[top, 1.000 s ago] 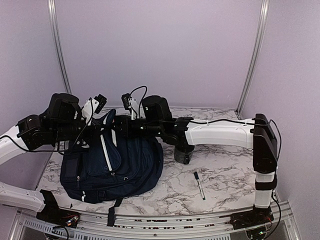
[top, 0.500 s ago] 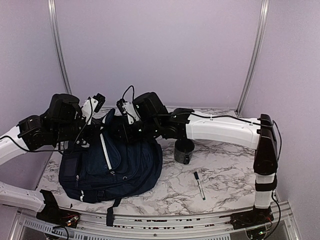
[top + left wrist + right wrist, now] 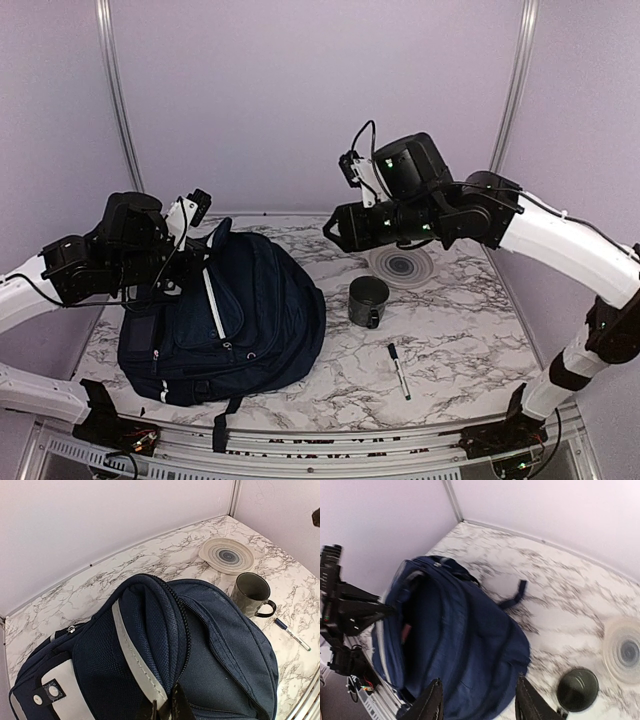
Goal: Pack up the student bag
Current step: Pick up the pen from the center of the board.
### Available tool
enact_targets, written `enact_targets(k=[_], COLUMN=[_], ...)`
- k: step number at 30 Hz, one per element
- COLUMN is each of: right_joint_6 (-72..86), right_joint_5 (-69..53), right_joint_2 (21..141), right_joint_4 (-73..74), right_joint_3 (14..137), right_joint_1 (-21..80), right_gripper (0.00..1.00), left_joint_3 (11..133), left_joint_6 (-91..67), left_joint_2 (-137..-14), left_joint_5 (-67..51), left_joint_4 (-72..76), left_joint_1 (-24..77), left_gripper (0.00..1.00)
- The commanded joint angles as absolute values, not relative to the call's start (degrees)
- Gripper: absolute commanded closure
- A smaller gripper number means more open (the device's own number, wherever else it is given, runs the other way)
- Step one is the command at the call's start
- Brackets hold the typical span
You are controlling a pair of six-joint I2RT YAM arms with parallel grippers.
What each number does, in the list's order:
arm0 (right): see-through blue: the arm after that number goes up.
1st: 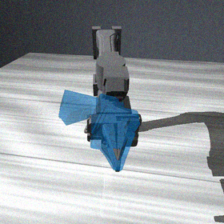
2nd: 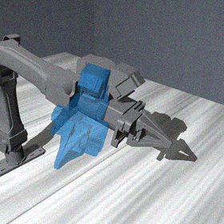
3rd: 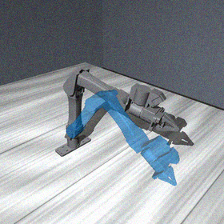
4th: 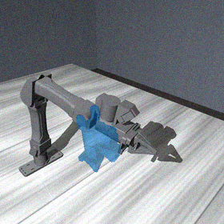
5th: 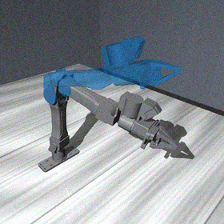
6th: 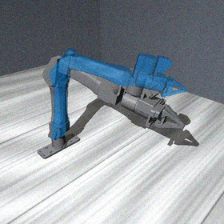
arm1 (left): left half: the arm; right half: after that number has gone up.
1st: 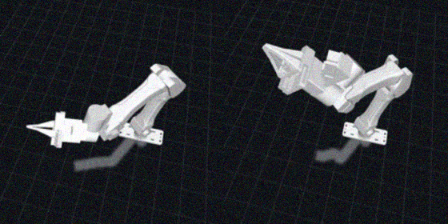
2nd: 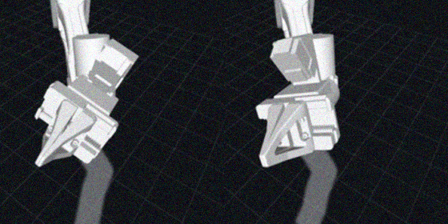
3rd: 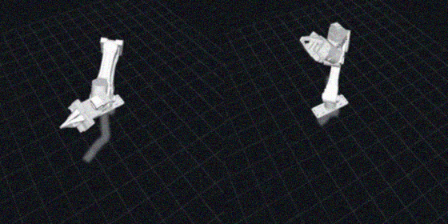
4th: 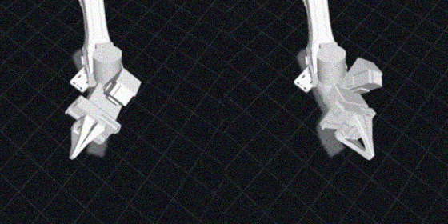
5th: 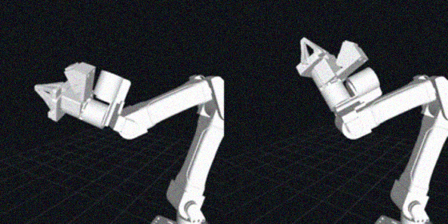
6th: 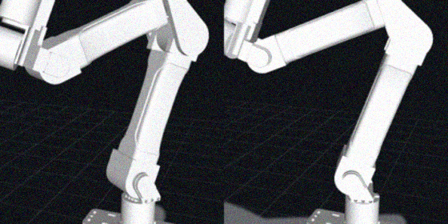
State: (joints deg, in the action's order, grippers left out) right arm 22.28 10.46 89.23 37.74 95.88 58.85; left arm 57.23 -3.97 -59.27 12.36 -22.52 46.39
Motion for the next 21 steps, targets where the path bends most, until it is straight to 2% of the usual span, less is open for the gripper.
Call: enact_targets(k=[1, 4, 7, 14, 17, 21], right_joint_6=[30.09, 34.90, 38.05, 39.96, 39.74, 39.30], right_joint_5=[14.81, 13.99, 10.42, 7.85, 6.35, 5.43], right_joint_2=[86.65, 86.56, 87.01, 94.87, 99.02, 102.72], right_joint_4=[55.10, 57.88, 53.91, 45.15, 43.10, 43.04], right_joint_3=[83.34, 75.42, 66.95, 59.85, 56.90, 55.30], right_joint_1=[54.48, 54.23, 54.32, 55.75, 55.92, 55.65], right_gripper=[0.50, 0.41, 0.33, 0.32, 0.37, 0.57], left_joint_3=[57.14, 57.15, 56.45, 56.15, 55.49, 55.75], left_joint_6=[-4.04, -3.87, -4.27, -4.53, -4.24, -4.14], left_joint_2=[-56.69, -56.24, -55.82, -54.96, -53.84, -53.35], left_joint_5=[14.66, 15.09, 14.96, 14.60, 15.10, 14.74], left_joint_4=[-16.04, -16.63, -16.70, -17.50, -17.56, -17.93], left_joint_1=[45.64, 45.69, 45.68, 45.70, 45.70, 45.70], left_gripper=[1.00, 1.00, 1.00, 1.00, 1.00, 1.00])
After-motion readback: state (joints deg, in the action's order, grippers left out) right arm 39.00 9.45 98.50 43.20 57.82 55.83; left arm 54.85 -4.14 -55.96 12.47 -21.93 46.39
